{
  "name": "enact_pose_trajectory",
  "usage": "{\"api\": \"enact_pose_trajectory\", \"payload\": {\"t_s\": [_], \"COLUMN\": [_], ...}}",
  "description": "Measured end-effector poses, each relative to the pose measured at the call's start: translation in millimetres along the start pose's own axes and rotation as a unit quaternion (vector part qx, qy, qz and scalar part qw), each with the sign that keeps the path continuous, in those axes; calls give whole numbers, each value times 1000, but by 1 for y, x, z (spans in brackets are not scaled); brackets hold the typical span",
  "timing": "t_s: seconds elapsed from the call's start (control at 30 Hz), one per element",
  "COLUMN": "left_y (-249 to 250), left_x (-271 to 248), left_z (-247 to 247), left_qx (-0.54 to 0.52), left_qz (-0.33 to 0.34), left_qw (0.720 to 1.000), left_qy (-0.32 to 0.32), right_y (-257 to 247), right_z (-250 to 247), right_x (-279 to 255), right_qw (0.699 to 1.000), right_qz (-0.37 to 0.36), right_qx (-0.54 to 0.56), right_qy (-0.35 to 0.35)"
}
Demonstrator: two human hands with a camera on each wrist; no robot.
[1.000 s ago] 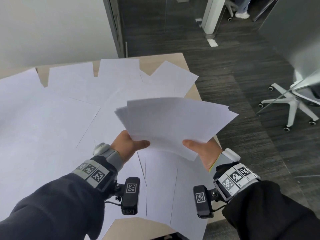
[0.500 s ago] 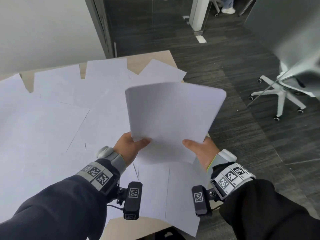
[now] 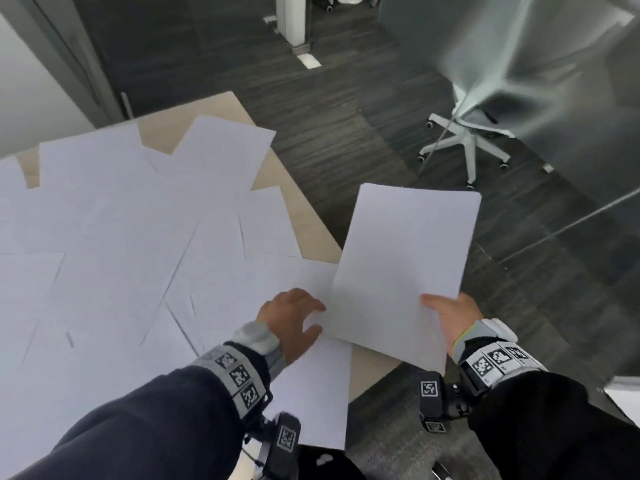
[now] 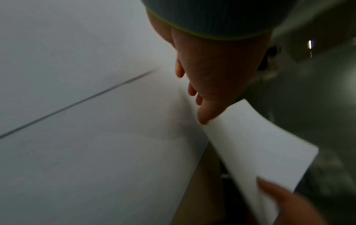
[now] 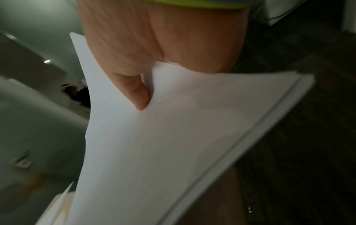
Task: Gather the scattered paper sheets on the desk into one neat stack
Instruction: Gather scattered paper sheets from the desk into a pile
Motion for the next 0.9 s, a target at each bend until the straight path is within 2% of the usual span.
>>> {"api": "enact_pose_trajectory", "payload": {"t_s": [0.1, 0.27, 0.43, 0.6, 0.8, 0.9], "left_y": [14, -3, -27, -40, -22, -22], "left_x": [-9, -5, 15, 7, -5, -6], "left_z": [29, 40, 16, 8, 33, 39], "left_qx": [114, 185, 166, 166, 156, 153], "left_qz": [23, 14, -19, -54, -83, -85], "left_qw": [991, 979, 985, 985, 982, 982], "left_qy": [-66, -87, -45, -9, -64, -71], "right_y": [16, 25, 30, 25, 16, 15], "right_z": [-24, -23, -16, -10, -6, -5], "right_x": [2, 2, -1, 0, 3, 6], "right_qw": [1000, 999, 999, 998, 996, 995], "right_qz": [14, 15, -1, -6, -16, -17], "right_qx": [-12, -26, -43, -67, -89, -97], "right_qy": [25, 28, 3, -16, -12, -12]}}
Point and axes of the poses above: each hand's wrist, its own x-axis towards the middle knuckle, its own z-axis out of the palm, y = z × x, the point moved 3 cm from there along x, towards the middle knuckle, and after that the axes turned 3 degrees about -z, right-handed, at the moved point
